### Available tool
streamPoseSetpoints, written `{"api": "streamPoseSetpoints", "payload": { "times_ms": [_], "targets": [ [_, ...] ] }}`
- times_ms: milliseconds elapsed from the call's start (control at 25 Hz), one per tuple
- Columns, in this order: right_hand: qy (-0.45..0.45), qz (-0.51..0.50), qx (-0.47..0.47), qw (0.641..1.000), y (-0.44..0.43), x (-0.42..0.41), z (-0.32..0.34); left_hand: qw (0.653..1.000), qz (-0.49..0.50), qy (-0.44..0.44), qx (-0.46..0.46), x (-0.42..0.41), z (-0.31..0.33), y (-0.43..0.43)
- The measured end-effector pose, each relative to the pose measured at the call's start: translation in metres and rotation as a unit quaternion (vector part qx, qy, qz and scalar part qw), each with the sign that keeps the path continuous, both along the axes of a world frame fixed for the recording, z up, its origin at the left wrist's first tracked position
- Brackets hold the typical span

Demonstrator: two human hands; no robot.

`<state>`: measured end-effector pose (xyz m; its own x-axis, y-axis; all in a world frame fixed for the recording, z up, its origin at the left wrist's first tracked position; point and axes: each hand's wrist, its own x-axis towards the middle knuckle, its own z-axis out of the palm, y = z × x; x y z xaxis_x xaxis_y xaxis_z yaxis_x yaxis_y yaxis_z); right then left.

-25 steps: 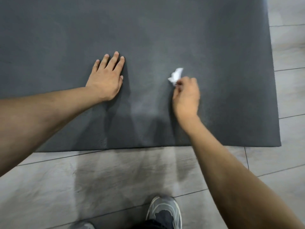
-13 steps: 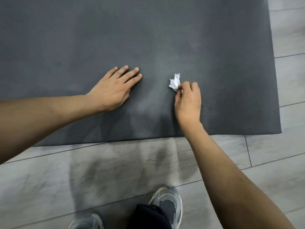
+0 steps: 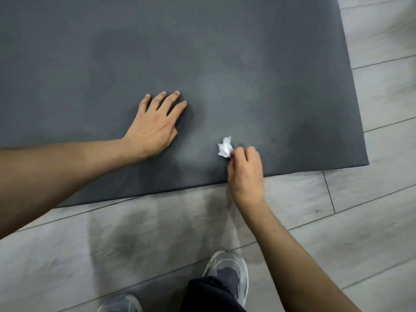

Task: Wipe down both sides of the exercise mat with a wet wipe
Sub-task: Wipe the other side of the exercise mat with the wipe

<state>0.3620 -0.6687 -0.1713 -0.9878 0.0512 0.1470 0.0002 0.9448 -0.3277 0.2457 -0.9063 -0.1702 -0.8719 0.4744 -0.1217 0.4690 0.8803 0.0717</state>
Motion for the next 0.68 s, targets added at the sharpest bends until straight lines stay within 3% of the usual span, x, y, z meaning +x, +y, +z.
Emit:
{"api": "streamPoseSetpoints", "payload": {
  "times_ms": [160,240,320,400,560,680],
  "targets": [
    [-0.018,-0.07,-0.052,0.996,-0.018,0.008,-0.001,0.999,-0.036,-0.023,0.008,-0.003,0.004,0.018],
    [-0.017,0.051,-0.069,0.996,-0.067,0.019,0.0,0.998,-0.031,-0.046,0.002,-0.005,0.008,0.03],
    [-0.063,0.211,-0.063,0.973,-0.104,0.04,0.002,0.998,-0.01,-0.067,-0.004,-0.011,0.013,0.04],
    [-0.058,0.253,-0.041,0.965,-0.099,0.035,0.002,0.997,0.014,-0.079,-0.005,-0.022,0.024,0.049],
    [-0.035,0.038,-0.016,0.999,-0.026,-0.005,0.001,0.986,0.022,-0.161,-0.023,-0.045,0.042,0.056],
    [-0.107,-0.028,-0.074,0.991,-0.014,-0.029,0.025,0.967,-0.005,-0.249,-0.048,-0.064,0.058,0.053]
  ]
}}
